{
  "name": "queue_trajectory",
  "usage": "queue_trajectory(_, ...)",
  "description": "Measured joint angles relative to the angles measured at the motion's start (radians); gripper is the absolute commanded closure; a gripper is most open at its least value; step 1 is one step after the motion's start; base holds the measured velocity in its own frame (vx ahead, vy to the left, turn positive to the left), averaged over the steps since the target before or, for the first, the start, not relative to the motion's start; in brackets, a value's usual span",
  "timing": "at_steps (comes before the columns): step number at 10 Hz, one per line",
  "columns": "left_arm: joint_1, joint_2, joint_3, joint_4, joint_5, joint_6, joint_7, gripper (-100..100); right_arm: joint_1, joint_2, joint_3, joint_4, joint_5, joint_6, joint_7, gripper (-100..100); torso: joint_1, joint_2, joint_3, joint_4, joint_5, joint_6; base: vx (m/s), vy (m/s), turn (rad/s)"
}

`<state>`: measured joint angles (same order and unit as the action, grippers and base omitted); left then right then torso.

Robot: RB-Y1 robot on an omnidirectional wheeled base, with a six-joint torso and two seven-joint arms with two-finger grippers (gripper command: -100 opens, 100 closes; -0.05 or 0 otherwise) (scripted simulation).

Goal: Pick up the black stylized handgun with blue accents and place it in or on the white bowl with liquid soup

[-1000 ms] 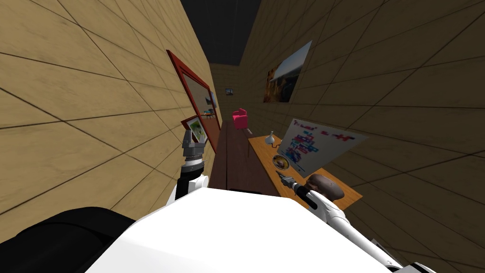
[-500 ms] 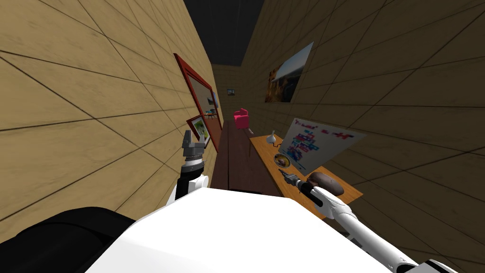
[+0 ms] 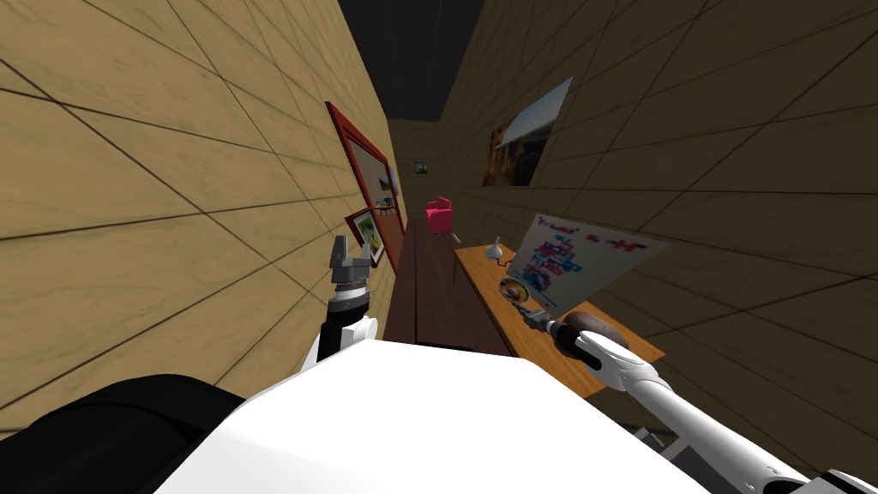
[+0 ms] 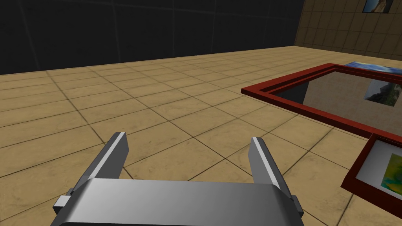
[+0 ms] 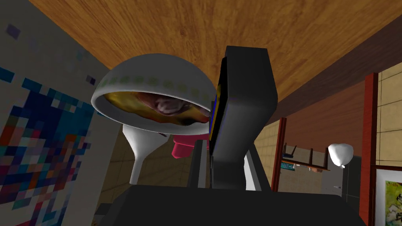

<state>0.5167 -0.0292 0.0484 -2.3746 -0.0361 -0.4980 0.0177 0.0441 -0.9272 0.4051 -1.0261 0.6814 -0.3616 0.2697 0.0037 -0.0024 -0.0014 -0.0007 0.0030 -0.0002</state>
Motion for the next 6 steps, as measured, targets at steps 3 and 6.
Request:
queue_trajectory(3,0.0,0.0,0.0,0.0,0.0,0.0,0.0,0,-0.002,-0.062,0.007,-0.001,-0.023,-0.022,-0.053,100,-0.002,-0.005,-0.003,-0.002,-0.001,0.0,0.072,0.002,0.04)
queue_trajectory(6,0.0,0.0,0.0,0.0,0.0,0.0,0.0,0,0.01,-0.118,0.011,-0.01,-0.066,-0.036,-0.119,100,-0.003,-0.01,-0.006,-0.003,-0.002,-0.001,0.12,-0.002,0.044)
